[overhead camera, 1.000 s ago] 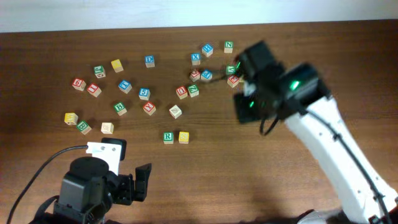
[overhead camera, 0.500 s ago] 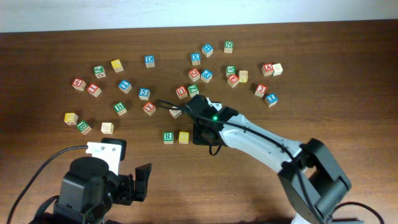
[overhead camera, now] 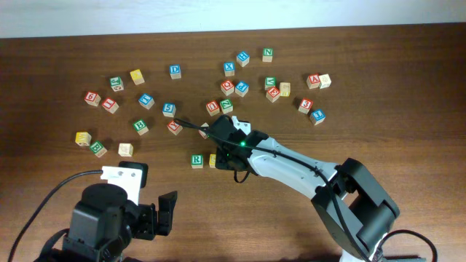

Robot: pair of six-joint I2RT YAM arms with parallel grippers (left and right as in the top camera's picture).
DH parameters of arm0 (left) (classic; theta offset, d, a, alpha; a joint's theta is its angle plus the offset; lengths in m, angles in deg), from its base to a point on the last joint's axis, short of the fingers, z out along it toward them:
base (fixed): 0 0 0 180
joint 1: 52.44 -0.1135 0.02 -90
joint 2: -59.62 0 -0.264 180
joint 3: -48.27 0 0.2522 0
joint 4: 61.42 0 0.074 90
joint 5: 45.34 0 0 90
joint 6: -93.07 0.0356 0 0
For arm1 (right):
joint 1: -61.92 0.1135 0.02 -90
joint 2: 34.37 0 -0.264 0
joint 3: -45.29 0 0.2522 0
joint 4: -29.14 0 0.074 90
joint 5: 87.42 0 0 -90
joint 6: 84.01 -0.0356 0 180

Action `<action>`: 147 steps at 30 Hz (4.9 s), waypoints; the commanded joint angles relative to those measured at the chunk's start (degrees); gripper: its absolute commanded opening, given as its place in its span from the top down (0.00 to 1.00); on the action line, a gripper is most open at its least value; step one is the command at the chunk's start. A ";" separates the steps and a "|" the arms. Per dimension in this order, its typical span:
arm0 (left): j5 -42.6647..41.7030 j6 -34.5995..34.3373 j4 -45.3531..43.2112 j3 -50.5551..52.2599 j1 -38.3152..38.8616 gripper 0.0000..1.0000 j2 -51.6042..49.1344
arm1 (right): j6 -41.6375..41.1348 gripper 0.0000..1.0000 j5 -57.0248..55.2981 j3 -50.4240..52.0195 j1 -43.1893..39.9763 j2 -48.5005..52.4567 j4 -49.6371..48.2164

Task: Spell out RSS

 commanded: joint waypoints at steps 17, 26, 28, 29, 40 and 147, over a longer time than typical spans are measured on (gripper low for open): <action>-0.39 0.50 -0.07 0.17 -0.13 0.01 0.17 | 1.79 0.96 -3.08 0.17 2.01 2.93 -3.28; -0.39 0.50 -0.07 0.17 -0.13 0.01 0.17 | 4.33 0.82 -3.08 0.17 2.01 2.97 -4.22; -0.39 0.50 -0.09 0.17 -0.13 0.01 0.17 | 4.33 0.80 -3.08 0.17 2.01 2.97 -4.22; -0.39 0.50 -0.07 0.17 -0.13 0.01 0.17 | 4.35 0.79 -3.08 0.17 2.01 2.97 -4.22; -0.39 0.50 -0.09 0.17 -0.13 0.01 0.20 | 4.33 0.69 -3.06 0.17 2.01 2.97 -4.17; -29.94 9.81 -51.30 17.70 -22.32 1.00 -60.15 | 21.31 0.96 13.46 -0.87 -10.88 1.07 4.94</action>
